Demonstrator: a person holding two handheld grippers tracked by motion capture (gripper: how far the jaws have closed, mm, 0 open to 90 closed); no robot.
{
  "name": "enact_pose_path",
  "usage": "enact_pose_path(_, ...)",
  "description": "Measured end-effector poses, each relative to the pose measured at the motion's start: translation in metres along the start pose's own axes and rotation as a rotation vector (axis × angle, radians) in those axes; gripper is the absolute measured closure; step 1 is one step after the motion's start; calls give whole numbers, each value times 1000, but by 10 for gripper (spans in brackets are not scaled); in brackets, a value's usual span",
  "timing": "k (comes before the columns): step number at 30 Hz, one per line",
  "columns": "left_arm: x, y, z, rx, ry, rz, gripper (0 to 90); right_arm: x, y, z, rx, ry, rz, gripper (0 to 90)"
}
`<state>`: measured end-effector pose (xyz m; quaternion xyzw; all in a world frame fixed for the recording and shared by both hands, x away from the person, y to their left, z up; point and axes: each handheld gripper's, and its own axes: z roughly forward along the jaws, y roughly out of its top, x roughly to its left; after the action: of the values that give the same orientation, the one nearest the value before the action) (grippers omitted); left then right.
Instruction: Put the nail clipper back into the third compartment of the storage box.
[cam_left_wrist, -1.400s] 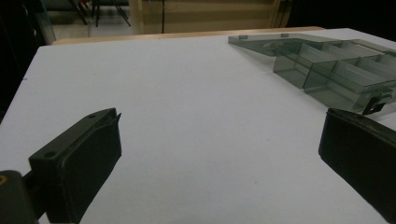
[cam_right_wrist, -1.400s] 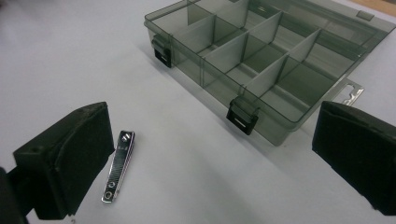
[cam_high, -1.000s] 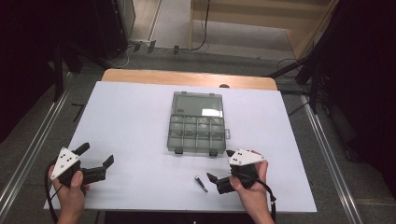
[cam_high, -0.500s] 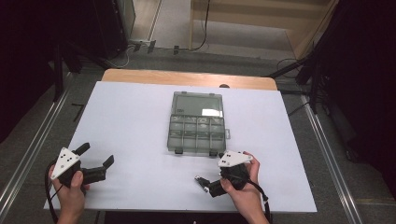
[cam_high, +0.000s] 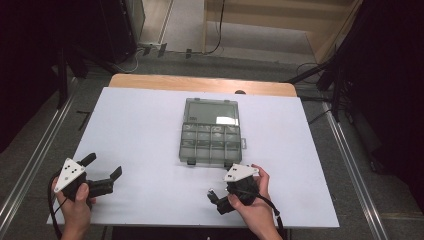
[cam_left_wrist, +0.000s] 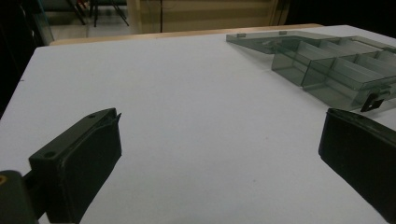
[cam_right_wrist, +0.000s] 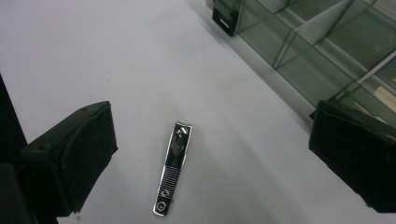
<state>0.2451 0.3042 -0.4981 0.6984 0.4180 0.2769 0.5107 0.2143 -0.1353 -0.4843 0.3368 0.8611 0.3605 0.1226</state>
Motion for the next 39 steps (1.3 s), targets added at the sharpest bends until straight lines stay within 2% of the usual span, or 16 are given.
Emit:
enact_pose_path(3,0,0,0,2,0,3,0,3,1,2,8,5,-11,39)
enact_pose_path(6,0,0,0,2,1,2,0,4,1,5,13,6,-2,76)
enact_pose_path(8,0,0,0,0,0,2,0,6,1,6,16,6,7,139)
enact_pose_path(10,0,0,0,2,0,3,0,6,2,7,18,6,12,139)
enact_pose_path(13,0,0,0,2,0,2,0,11,3,7,21,-28,20,172)
enact_pose_path(15,0,0,0,2,1,3,0,14,4,10,46,-83,20,244)
enact_pose_path(16,0,0,0,3,0,4,0,15,4,11,50,-86,25,247)
enact_pose_path(18,0,0,0,3,1,4,0,15,3,11,50,-67,33,267)
enact_pose_path(22,0,0,0,3,0,4,0,13,2,13,47,-48,79,427)
enact_pose_path(23,0,0,0,4,1,5,0,14,1,13,49,-48,77,465)
enact_pose_path(24,0,0,0,4,1,5,0,14,1,13,49,-48,77,465)
enact_pose_path(27,0,0,1,6,3,10,0,17,-3,12,53,-42,47,615)
enact_pose_path(30,0,0,1,9,5,8,0,16,-5,14,66,-27,52,644)
enact_pose_path(32,0,0,1,9,5,8,0,17,-4,15,91,-13,90,648)
enact_pose_path(35,0,0,1,8,3,10,0,19,-4,16,98,-35,78,674)
enact_pose_path(39,-1,0,1,13,3,15,0,19,-5,19,106,-33,84,691)
